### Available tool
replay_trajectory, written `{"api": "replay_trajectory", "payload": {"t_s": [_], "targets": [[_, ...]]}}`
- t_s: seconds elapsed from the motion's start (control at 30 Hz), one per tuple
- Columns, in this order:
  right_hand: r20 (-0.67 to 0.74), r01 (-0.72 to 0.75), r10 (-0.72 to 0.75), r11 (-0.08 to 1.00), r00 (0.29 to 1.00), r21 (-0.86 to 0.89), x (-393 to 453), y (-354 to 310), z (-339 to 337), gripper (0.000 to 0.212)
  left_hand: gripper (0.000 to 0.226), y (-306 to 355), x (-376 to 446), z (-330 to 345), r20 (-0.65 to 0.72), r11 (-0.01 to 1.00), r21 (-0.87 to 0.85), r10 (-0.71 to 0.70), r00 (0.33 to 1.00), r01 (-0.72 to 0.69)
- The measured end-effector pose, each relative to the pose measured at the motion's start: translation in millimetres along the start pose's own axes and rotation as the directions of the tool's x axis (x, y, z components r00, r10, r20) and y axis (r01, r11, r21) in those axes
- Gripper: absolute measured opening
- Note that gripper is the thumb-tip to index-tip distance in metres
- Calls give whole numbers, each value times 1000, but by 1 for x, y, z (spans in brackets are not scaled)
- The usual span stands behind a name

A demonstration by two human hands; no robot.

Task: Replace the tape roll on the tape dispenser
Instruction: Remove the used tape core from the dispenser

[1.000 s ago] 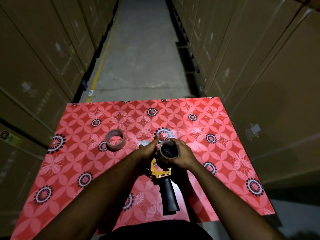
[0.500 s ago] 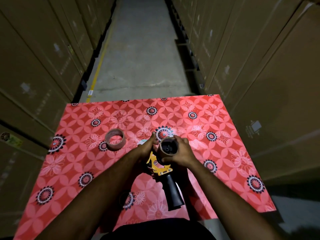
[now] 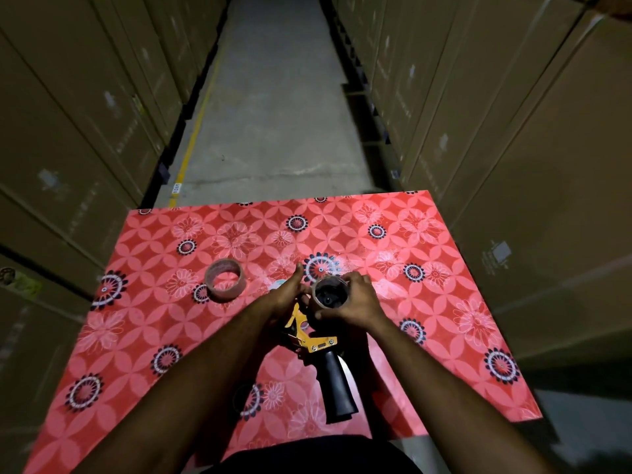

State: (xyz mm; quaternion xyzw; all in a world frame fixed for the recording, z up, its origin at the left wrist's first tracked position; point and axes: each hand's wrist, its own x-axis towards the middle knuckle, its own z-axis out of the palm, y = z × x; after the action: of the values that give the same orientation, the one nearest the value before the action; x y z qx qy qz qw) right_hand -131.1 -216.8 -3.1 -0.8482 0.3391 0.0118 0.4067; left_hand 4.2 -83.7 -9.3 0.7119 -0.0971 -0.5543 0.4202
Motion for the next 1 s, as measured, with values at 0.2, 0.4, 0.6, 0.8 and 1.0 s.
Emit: {"api": "replay_trajectory", "payload": {"t_s": [0.2,0.4,0.6,0.8,1.0], "targets": [[53,109,-112,993,992,47,1,13,-9,96,103,-5,11,-1,59,999,-1,-44,997,44],[7,2,-3,997,1000,71,-6,8,7,113,86,3,1,3,36,999,-15,-30,999,30],[-70,76,-69,992,995,99,-3,9,6,89,77,6,-5,-1,42,998,-44,42,998,-40],[-42,240,-236,959,971,154,8,18,-20,83,79,4,-4,-3,12,994,-53,96,995,-96],[-230,181,-146,974,962,140,19,27,-45,82,55,-8,-5,0,-28,972,-127,197,980,-199]]}}
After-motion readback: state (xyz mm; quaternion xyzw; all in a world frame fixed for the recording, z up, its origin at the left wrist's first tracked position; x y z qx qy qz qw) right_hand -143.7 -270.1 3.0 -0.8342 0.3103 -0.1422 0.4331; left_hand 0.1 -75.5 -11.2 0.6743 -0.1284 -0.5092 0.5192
